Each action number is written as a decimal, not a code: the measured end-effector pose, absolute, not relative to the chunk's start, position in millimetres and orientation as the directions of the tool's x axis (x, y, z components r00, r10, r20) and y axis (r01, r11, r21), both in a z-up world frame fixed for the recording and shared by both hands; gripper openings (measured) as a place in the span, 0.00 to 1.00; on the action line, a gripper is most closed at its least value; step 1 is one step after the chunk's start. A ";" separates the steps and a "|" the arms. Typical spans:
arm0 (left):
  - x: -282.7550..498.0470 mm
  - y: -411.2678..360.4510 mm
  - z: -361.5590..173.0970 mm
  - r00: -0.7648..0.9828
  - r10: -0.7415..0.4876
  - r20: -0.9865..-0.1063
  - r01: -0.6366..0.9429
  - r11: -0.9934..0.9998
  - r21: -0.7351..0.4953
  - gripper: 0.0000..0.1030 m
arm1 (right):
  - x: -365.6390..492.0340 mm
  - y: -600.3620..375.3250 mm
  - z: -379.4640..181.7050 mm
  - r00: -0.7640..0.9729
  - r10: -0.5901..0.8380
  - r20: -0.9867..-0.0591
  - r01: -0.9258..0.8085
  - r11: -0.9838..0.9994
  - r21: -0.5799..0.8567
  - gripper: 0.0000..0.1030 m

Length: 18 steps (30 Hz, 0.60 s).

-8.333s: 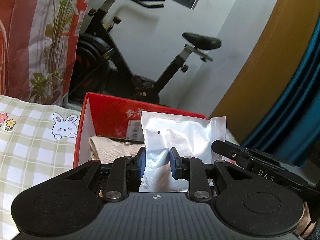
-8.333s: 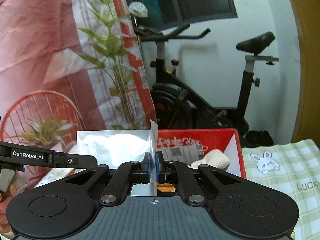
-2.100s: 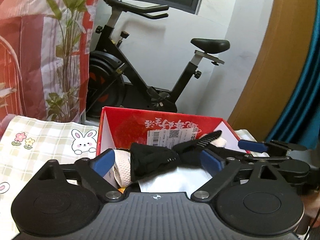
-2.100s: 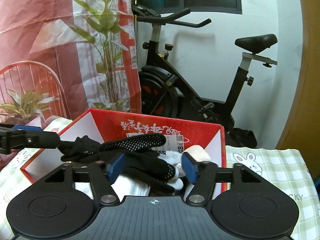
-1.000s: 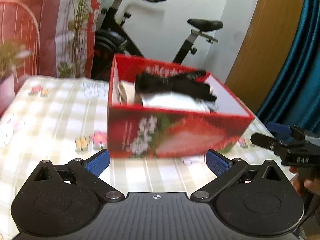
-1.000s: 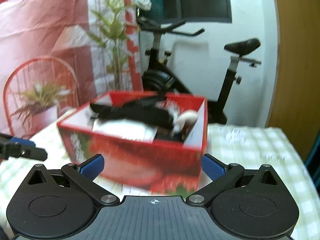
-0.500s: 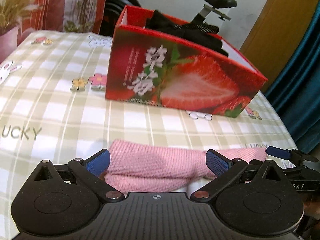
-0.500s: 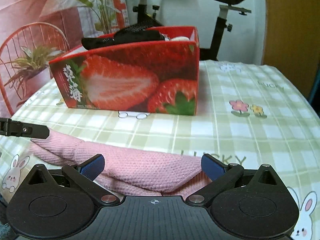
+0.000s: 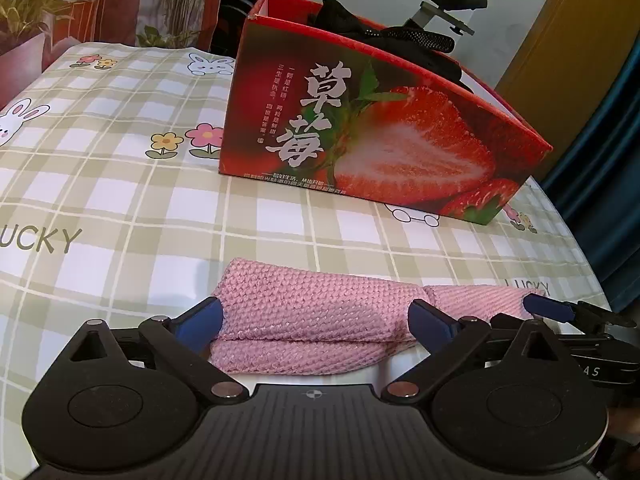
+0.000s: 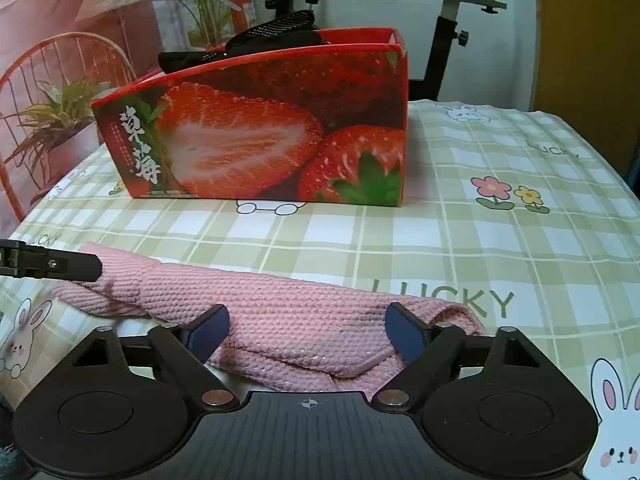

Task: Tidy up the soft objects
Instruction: 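Move both tools down to the pink knit towel, then close both tools on the pink knit towel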

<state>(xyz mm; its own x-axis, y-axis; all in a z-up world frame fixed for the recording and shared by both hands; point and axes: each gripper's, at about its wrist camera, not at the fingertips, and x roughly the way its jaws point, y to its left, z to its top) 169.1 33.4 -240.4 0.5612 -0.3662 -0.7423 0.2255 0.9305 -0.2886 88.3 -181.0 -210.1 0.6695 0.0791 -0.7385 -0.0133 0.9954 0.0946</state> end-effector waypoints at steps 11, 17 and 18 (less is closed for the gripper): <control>167.4 29.9 -242.5 0.570 -0.358 -0.739 0.234 0.933 -0.272 0.89 | 87.4 -174.6 -209.6 0.673 0.125 -0.729 -0.054 0.991 0.120 0.49; 162.0 31.2 -243.1 0.571 -0.387 -0.724 0.252 0.922 -0.294 0.71 | 84.6 -172.9 -209.8 0.678 0.136 -0.723 -0.045 0.989 0.144 0.42; 161.0 30.3 -243.3 0.569 -0.393 -0.722 0.258 0.919 -0.297 0.69 | 84.0 -172.7 -209.9 0.679 0.136 -0.722 -0.042 0.988 0.146 0.42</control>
